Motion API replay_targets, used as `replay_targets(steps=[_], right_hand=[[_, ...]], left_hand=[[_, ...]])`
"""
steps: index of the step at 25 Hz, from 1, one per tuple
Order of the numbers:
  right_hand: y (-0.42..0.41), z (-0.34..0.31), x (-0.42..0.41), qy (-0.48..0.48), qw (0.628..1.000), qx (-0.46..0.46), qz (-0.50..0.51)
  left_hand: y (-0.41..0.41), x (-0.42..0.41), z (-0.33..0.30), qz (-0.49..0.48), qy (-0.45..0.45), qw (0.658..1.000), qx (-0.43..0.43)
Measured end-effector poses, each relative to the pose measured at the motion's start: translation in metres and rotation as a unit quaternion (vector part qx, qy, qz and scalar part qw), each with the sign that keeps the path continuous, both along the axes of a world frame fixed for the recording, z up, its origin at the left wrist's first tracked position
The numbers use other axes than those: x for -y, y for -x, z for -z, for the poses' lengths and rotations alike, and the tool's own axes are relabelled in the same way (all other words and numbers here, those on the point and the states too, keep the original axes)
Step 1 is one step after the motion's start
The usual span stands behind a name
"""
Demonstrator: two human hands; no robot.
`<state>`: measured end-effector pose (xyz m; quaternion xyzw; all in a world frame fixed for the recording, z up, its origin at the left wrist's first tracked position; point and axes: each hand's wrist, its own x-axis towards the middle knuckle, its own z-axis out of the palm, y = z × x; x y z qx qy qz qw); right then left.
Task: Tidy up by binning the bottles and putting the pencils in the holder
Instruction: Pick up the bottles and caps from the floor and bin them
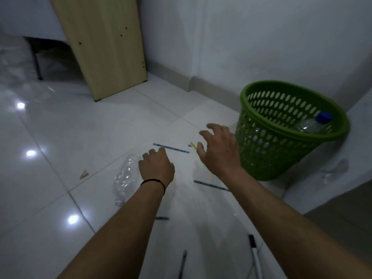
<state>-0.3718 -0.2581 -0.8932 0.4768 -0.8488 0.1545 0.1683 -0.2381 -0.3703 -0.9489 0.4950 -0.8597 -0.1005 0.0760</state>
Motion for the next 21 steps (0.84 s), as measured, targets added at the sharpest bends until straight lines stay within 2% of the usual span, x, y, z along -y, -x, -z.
replay_targets(steps=[4, 6, 8, 12, 17, 19, 21], right_hand=[[-0.032, 0.030, 0.024, -0.030, 0.997, 0.032, -0.067], [-0.044, 0.042, 0.031, -0.049, 0.994, 0.044, -0.085], [-0.054, 0.051, 0.036, -0.061, 0.991, 0.051, -0.106], [-0.069, 0.058, 0.043, -0.100, 0.984, 0.081, -0.122], [-0.070, 0.047, 0.052, -0.162, 0.972, 0.110, -0.130], [-0.068, 0.038, 0.052, -0.123, 0.978, 0.118, -0.118], [-0.061, 0.022, 0.048, -0.008, 0.988, 0.118, -0.094]], left_hand=[[-0.075, 0.028, 0.053, -0.098, -0.095, 0.977, 0.163], [-0.099, 0.032, 0.074, -0.123, -0.146, 0.967, 0.171], [-0.111, 0.034, 0.083, -0.113, -0.156, 0.973, 0.125], [-0.104, 0.038, 0.076, -0.089, -0.101, 0.991, 0.002], [-0.059, 0.042, 0.013, -0.067, -0.120, 0.972, -0.192], [-0.038, 0.041, -0.021, -0.010, -0.092, 0.958, -0.271], [-0.020, 0.036, -0.051, 0.041, -0.047, 0.941, -0.331]])
